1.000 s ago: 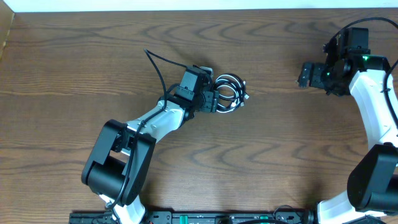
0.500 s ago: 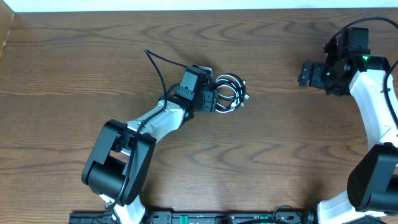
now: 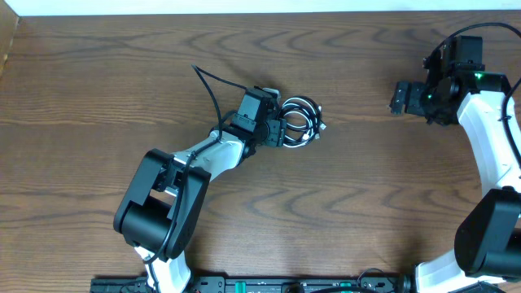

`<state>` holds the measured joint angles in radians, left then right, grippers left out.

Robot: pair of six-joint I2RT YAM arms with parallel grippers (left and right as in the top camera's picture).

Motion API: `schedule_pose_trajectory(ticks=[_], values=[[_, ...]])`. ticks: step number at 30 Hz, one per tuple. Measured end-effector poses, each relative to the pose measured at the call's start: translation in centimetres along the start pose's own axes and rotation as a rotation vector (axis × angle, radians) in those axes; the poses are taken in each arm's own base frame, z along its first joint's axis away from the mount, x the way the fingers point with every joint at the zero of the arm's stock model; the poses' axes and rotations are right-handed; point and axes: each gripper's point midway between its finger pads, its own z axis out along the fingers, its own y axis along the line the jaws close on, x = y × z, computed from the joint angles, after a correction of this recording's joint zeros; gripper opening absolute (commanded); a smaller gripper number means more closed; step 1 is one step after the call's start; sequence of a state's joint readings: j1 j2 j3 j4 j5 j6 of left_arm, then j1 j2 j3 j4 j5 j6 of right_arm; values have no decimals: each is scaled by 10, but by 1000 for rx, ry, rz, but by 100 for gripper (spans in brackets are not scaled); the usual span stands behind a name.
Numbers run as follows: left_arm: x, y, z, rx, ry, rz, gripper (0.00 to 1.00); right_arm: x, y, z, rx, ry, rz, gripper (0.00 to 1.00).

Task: Untangle cables
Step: 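Lower the left gripper onto the cable bundle and close on it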

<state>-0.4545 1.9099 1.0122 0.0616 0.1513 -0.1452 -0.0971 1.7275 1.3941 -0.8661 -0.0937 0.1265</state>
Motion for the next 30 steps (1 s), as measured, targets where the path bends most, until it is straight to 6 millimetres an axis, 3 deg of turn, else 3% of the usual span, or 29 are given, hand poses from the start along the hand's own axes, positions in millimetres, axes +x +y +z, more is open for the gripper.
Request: schedule_pose_trajectory(ticks=[5,18,23,28,30], values=[[-1,0,0,0,-2,2,65,0,0,0,0,-1,0,99],[6,-18,5,24,6,41,64,0,0,0,0,-1,0,99],[5,-24,6,34,-1,55,55,0,0,0,-1,0,0,99],[3,-26,6,37,-10,60,29,0,0,0,-1,-1,0,99],[0,-26,6,38,-21,61,26,0,0,0,-2,-1,0,99]])
